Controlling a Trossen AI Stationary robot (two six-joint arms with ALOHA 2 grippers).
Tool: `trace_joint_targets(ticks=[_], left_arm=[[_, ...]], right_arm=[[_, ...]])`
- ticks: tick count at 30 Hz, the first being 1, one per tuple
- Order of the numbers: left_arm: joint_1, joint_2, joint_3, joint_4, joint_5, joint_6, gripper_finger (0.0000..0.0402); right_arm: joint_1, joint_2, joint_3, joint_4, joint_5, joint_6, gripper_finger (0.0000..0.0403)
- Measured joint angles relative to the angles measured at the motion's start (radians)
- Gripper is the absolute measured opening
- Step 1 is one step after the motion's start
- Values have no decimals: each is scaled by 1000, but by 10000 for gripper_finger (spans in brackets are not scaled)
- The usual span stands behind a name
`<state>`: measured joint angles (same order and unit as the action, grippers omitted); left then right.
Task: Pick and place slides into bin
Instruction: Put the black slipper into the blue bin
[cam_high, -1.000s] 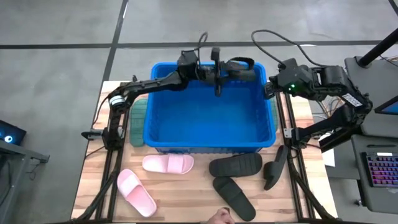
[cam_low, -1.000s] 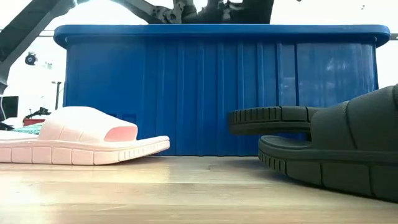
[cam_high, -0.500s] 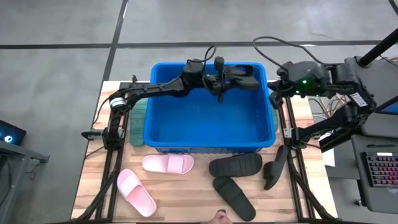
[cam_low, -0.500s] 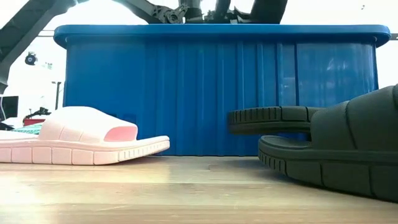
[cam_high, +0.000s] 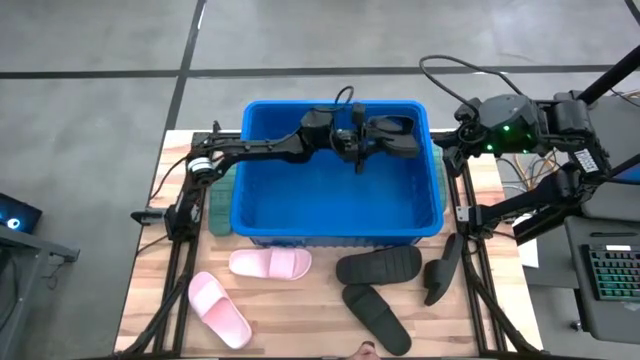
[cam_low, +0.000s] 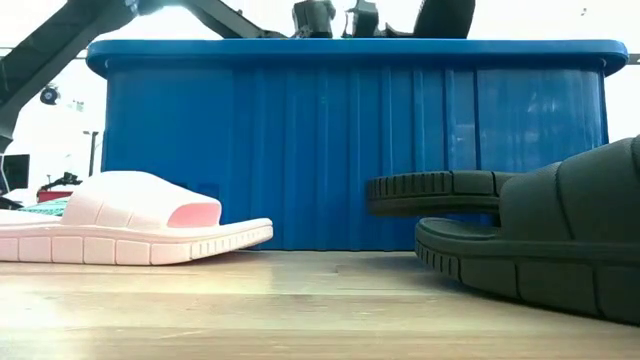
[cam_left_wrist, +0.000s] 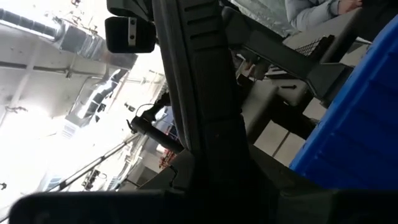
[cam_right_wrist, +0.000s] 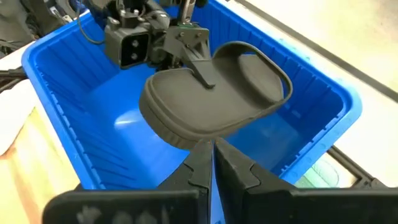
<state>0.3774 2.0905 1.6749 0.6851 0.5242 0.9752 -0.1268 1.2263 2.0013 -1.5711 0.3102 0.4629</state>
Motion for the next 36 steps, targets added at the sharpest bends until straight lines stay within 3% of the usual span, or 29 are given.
trace_joint_targets(ticks=[14,19,36], left_arm=[[-18,35,0,25,8,-5,67],[-19,35,0,25,8,-142,67],[-17,35,-45,52,2,-263,67]], right_arm=[[0,7,-7,5,-31,35,9],[0,7,-8,22,-33,35,9],[41,38,-10,45,-30,45,8]])
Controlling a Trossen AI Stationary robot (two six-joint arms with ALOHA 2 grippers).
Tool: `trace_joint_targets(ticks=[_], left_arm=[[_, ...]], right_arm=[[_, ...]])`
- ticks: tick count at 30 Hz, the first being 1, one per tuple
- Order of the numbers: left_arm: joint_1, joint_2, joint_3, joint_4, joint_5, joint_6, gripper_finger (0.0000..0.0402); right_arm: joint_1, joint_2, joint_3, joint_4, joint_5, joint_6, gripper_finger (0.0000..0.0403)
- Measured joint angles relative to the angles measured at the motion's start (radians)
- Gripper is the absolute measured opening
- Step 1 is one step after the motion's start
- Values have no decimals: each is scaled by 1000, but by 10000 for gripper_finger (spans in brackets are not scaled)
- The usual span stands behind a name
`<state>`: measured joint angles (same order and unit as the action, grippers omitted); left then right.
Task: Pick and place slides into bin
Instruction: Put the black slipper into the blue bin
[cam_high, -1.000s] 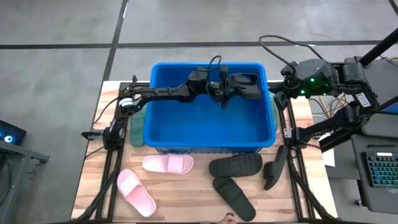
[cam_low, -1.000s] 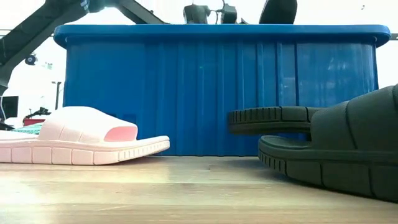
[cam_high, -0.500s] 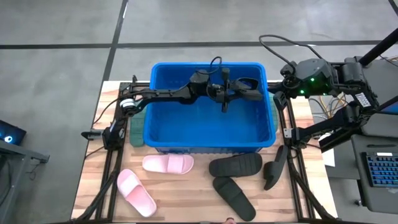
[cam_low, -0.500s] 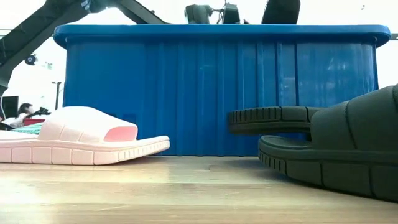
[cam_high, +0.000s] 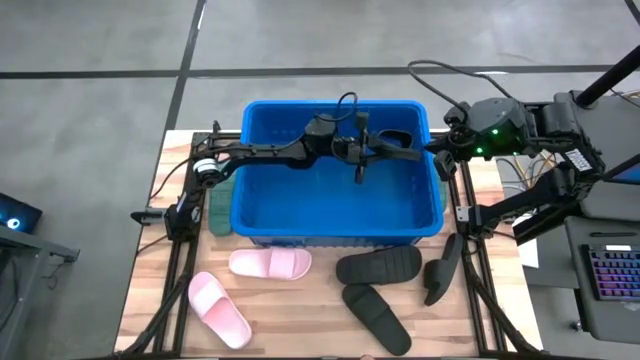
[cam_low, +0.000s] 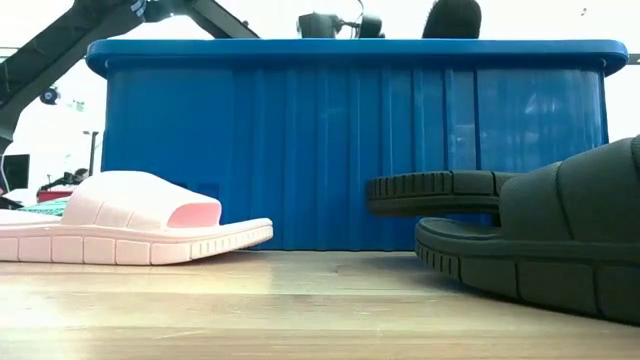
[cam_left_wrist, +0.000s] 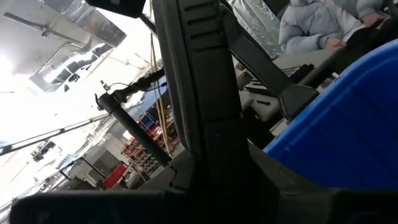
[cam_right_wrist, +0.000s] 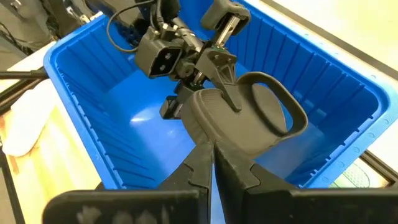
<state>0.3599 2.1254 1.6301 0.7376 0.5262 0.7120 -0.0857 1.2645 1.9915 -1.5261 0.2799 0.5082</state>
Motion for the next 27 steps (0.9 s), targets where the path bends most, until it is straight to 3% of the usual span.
trace_joint_targets(ticks=[14,19,27], left_arm=[[3,-1,-27,119,-10,-82,67],[5,-2,-32,111,-15,-180,67],[8,90,-29,181,-71,-232,67]], right_arm=[[46,48,0,38,-3,-6,8],[63,48,0,66,-3,15,8],[69,48,0,68,-15,23,8]])
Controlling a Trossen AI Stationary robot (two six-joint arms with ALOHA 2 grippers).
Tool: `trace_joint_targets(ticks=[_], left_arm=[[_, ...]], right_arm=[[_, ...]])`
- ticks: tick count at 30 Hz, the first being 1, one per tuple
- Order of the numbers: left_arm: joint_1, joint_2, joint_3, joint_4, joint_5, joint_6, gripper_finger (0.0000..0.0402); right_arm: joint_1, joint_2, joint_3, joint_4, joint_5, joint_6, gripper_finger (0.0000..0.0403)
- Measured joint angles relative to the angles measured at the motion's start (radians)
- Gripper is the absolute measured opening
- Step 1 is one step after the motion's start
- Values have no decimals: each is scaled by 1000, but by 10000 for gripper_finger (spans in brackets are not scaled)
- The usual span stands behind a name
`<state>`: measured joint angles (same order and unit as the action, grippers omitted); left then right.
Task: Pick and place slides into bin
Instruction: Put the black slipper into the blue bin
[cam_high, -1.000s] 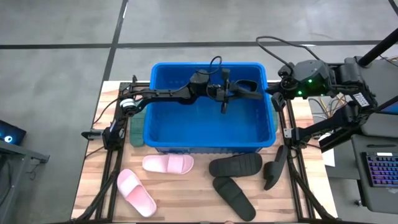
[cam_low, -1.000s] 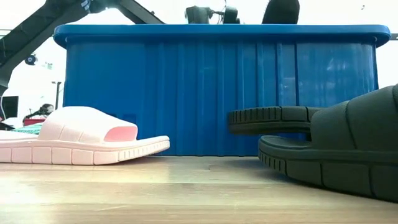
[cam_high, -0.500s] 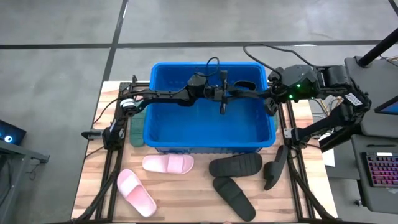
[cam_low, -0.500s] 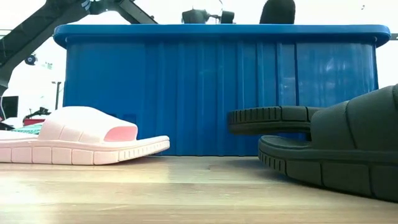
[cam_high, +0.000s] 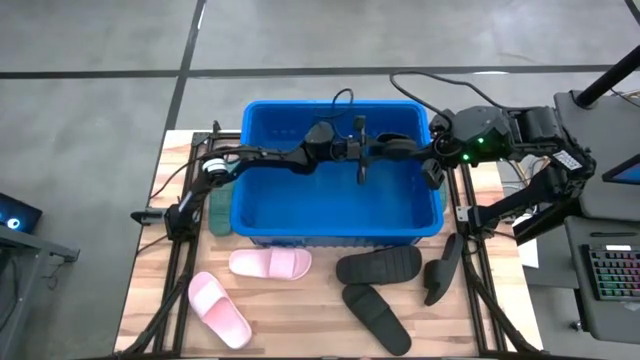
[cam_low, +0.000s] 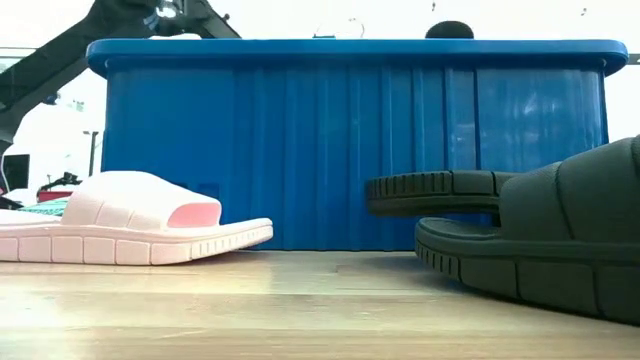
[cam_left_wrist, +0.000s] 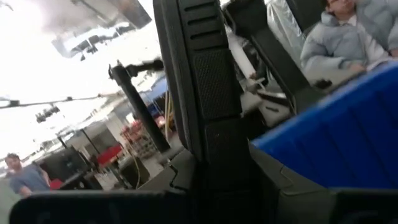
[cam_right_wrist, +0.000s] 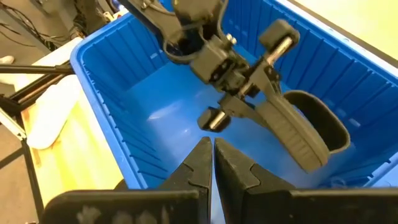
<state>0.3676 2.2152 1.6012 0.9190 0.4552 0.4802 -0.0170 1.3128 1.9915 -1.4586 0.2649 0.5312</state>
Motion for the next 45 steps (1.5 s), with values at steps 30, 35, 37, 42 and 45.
trace_joint_targets(ticks=[30,35,37,42,45], left_arm=[[5,73,6,10,-159,279,67],[5,73,6,8,-176,393,67],[5,73,5,-13,-175,397,67],[5,73,1,-86,-173,507,67],[-3,73,1,-114,-173,568,67]], right_arm=[[34,51,0,8,-66,70,8],[35,51,0,8,-65,100,8],[35,51,0,8,-65,105,8],[35,51,0,15,-65,105,8],[35,51,0,26,-64,105,8]])
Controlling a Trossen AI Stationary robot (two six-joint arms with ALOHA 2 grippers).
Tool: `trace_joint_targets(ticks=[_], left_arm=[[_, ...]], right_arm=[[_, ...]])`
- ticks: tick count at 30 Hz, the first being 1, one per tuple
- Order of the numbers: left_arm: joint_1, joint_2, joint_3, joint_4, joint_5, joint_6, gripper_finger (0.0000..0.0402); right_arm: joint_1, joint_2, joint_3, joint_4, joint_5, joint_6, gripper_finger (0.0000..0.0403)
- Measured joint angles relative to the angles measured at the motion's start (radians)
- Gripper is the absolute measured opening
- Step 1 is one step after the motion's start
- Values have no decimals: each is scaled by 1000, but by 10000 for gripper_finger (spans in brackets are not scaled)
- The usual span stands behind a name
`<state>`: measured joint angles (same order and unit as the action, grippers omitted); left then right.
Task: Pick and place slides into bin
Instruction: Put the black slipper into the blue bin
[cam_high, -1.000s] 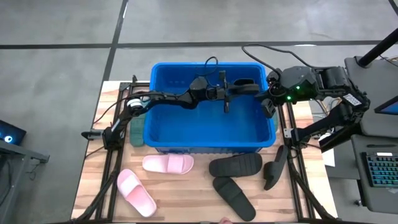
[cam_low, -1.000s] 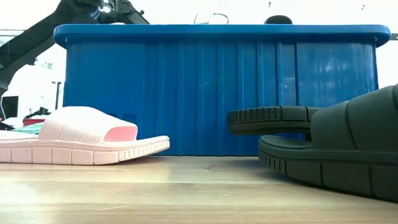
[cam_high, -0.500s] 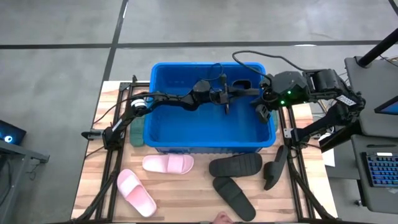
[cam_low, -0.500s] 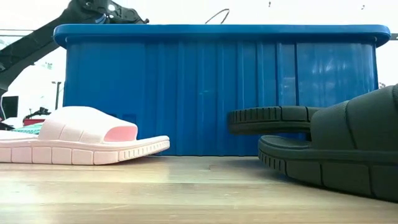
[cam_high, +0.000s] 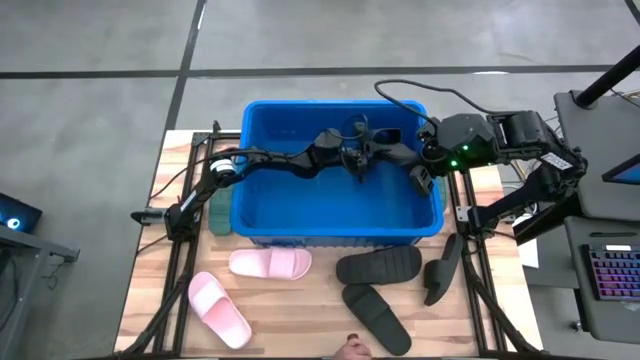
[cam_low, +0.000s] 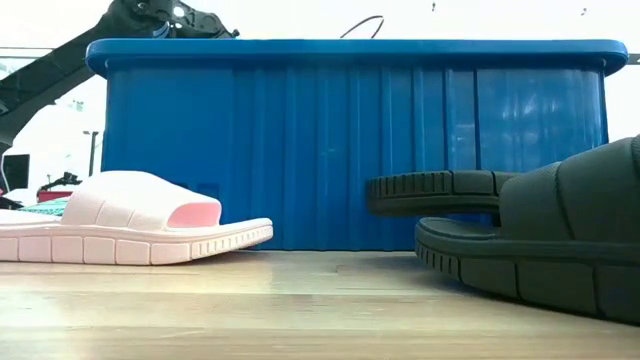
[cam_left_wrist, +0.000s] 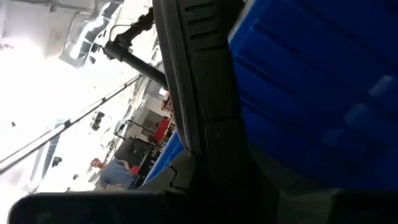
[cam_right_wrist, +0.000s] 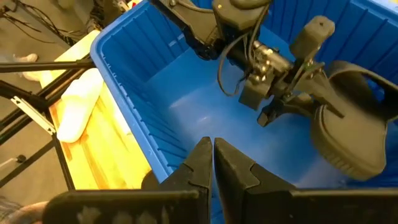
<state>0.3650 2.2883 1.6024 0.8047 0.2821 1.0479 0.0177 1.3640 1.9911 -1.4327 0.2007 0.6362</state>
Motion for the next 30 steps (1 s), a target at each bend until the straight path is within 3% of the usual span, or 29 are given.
trace_joint_targets(ticks=[23,30], left_arm=[[-2,-2,1,-102,42,231,67],[0,-2,1,-130,82,246,67]], right_arm=[[0,0,-2,11,7,1,8],[-1,0,-57,-9,36,-5,8]])
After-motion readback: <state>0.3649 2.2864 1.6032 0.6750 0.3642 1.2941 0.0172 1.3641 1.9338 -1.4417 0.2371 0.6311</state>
